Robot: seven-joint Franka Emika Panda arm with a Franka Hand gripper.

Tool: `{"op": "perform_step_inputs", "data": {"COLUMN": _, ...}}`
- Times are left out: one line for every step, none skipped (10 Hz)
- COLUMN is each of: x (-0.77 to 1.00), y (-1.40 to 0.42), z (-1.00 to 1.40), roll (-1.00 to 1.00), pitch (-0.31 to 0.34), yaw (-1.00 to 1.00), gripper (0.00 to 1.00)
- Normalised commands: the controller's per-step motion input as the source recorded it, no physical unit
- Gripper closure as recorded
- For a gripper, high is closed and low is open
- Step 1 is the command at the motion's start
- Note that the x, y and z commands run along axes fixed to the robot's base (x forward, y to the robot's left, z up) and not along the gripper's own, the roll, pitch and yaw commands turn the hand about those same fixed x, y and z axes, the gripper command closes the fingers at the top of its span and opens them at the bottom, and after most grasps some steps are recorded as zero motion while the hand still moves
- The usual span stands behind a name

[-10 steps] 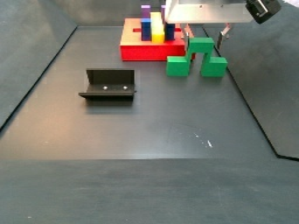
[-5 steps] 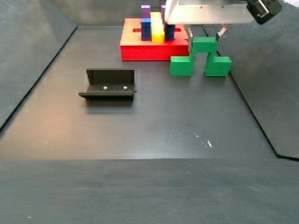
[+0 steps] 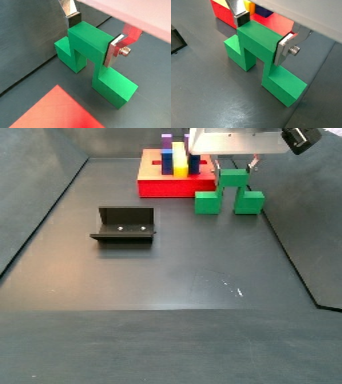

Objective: Pick up the green object. Move up. Move to above the board. Insert the green object.
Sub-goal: Pick up the green object.

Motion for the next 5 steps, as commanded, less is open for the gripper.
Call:
{"op": "perform_step_inputs", "data": {"x": 0.0, "y": 0.0, "z": 0.0, "roll": 0.0, "pitch": 0.0, "yaw": 0.0, "gripper": 1.0}}
{"op": "perform_step_inputs", "data": {"x": 0.0, "y": 0.0, "z": 0.0, "roll": 0.0, "pitch": 0.0, "yaw": 0.0, "gripper": 1.0}}
{"op": "perform_step_inputs", "data": {"x": 0.0, "y": 0.0, "z": 0.0, "roll": 0.0, "pitch": 0.0, "yaw": 0.0, "gripper": 1.0}}
{"op": "perform_step_inputs", "data": {"x": 0.0, "y": 0.0, "z": 0.0, "roll": 0.0, "pitch": 0.0, "yaw": 0.0, "gripper": 1.0}}
{"op": "perform_step_inputs", "data": {"x": 0.0, "y": 0.0, "z": 0.0, "roll": 0.0, "pitch": 0.0, "yaw": 0.0, "gripper": 1.0}}
